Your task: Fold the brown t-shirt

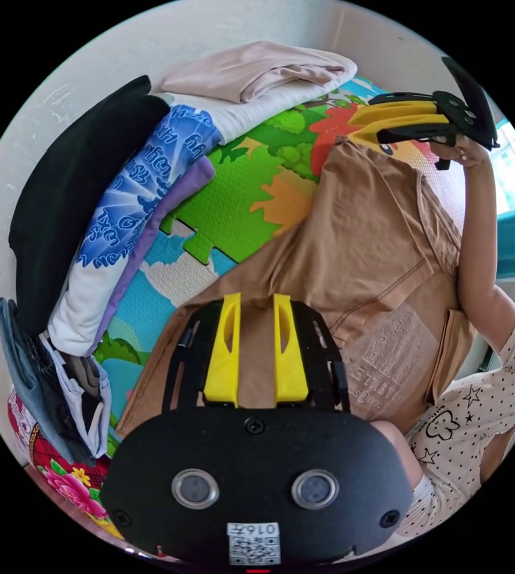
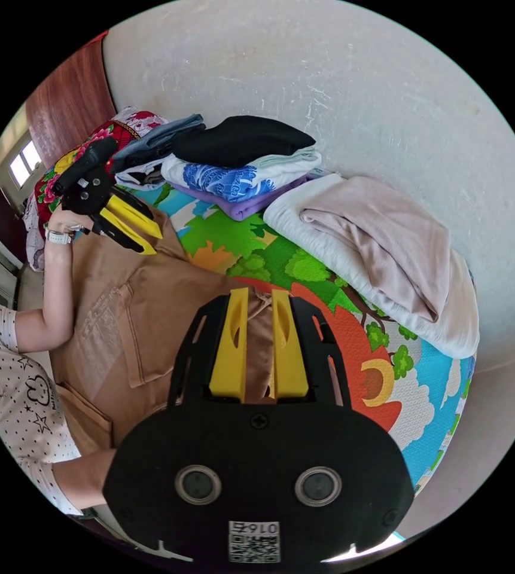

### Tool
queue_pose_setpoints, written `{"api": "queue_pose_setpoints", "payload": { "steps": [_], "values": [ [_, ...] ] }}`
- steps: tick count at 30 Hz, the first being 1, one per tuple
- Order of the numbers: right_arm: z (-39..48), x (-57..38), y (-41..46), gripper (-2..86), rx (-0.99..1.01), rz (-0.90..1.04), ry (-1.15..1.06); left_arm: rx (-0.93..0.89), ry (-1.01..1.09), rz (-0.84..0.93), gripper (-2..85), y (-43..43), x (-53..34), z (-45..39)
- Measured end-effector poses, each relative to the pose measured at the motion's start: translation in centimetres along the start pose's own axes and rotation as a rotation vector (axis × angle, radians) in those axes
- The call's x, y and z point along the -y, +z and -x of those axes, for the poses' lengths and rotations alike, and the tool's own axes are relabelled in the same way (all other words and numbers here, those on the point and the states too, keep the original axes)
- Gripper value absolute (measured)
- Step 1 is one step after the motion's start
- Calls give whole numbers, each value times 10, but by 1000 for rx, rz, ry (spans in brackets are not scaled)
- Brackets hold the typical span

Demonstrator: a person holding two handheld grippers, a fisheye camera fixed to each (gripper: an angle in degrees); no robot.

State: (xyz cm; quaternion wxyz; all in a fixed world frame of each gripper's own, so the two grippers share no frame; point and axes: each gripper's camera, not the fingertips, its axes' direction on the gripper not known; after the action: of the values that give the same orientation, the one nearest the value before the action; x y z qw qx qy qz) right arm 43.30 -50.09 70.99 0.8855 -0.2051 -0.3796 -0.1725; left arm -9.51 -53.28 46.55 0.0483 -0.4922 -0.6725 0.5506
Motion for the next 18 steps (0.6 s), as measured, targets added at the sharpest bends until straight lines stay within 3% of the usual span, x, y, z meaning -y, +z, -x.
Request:
{"api": "queue_pose_setpoints", "payload": {
  "steps": [6, 13, 18],
  "values": [
    [-1, 6, 5, 68, -10, 11, 6, 11, 9, -57, 8, -5, -8, 3],
    [-9, 15, 17, 84, -4, 44, 60, 27, -34, -146, -5, -12, -23, 14],
    [-8, 20, 30, 30, -27, 75, 61, 27, -70, -185, -6, -9, -33, 25]
  ]
}}
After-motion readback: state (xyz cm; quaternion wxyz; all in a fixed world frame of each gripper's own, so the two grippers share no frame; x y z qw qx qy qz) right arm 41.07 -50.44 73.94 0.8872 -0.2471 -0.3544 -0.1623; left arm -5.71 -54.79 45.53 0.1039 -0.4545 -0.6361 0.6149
